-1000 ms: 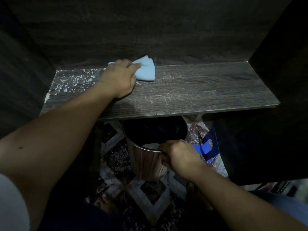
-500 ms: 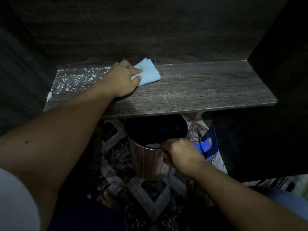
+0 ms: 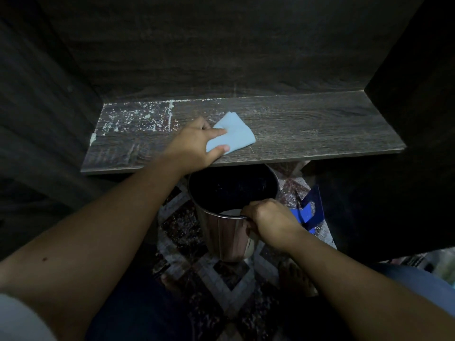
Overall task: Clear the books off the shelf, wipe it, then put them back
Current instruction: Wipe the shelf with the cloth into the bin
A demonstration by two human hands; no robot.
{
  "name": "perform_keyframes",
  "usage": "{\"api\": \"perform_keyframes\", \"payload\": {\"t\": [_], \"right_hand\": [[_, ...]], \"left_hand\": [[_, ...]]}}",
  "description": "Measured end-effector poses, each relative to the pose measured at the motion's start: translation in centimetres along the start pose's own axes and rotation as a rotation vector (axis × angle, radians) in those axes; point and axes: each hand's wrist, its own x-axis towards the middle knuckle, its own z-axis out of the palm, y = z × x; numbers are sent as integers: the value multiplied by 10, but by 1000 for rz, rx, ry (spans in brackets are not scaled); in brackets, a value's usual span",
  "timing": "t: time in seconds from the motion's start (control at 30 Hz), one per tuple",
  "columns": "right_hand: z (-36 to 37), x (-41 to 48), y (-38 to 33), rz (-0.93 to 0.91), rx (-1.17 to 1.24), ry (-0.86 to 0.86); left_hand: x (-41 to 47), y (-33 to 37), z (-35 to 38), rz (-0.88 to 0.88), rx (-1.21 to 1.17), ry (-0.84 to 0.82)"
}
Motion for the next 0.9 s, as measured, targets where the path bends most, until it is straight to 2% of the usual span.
{"api": "perform_keyframes", "payload": {"t": [0.13, 0.43, 0.57, 0.63, 0.8, 0.87, 0.9], "right_hand": [[1, -3, -2, -10, -34, -15], [-4, -12, -13, -25, -84, -49], [-4, -14, -17, -10, -53, -75], [-3, -15, -17, -21, -46, -82], [0, -14, -16, -58, -42, -76], [1, -14, -14, -66, -53, -64], [2, -14, -13, -66, -51, -55]], "left_hand": [[-17, 15, 3, -35, -14, -35], [-49, 45, -14, -116, 10, -224], [-68, 54, -18, -109, -69, -295], [-74, 55, -18, -128, -118, -175], [-73, 48, -16, -132, -170, 339], [-69, 45, -16, -158, -158, 371], [-67, 42, -15, -182, -146, 315]]}}
